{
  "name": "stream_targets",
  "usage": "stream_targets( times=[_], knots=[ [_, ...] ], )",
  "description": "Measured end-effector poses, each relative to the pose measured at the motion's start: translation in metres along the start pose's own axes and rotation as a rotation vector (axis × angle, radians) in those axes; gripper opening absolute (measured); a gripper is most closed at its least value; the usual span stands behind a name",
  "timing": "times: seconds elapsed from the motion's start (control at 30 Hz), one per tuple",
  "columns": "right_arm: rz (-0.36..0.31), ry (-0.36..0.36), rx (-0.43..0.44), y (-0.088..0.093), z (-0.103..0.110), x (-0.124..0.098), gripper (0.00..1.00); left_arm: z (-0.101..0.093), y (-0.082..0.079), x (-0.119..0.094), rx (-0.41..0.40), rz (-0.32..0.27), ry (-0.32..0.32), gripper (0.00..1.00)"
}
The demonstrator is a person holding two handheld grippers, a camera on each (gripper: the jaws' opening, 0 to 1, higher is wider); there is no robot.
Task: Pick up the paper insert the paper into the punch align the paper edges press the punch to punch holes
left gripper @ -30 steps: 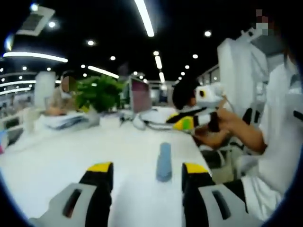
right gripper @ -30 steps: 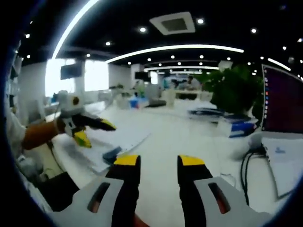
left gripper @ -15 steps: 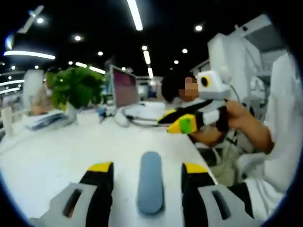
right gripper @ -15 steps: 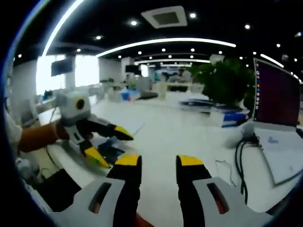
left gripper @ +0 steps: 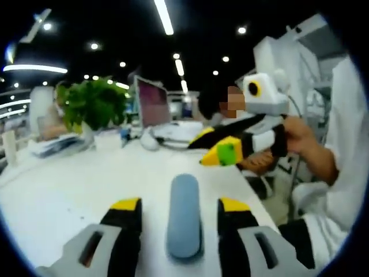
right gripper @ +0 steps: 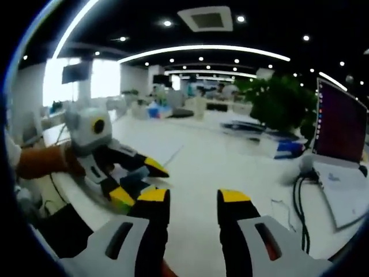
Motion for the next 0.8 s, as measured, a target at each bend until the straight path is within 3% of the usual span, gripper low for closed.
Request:
stream_targets(
  times=[0.17, 0.47, 0.63, 0.8],
  knots=[
    [-0.025, 0.002, -0.031, -0.006, 0.005, 0.000, 0.34, -0.003, 0.000, 0.002, -0.009, 0.002, 0.009, 0.32],
    [-0.092, -0.066, -0.105, -0.022, 0.034, 0.007, 0.21, -0.004, 0.002, 0.002, 0.001, 0.009, 0.008, 0.32],
    [-0.104, -0.113, -0.046, -0.031, 0.052, 0.016, 0.09, -0.004, 0.002, 0.002, -0.002, 0.012, 0.002, 0.28],
    [-0.130, -0.085, -0.060, -0.041, 0.059, 0.026, 0.05, -0.004, 0.002, 0.002, 0.004, 0.014, -0.004, 0.26]
  ],
)
Point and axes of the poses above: the point that each gripper's makers call its tool centre point, and the gripper's own axes: x roughly forward along the fingers, z roughly to its left, y roughly out of its underside, the point moved 2 cm from there along -x, roughly backward along the fingers, and after that the axes turned 2 degrees about z, right-handed, at the moved point
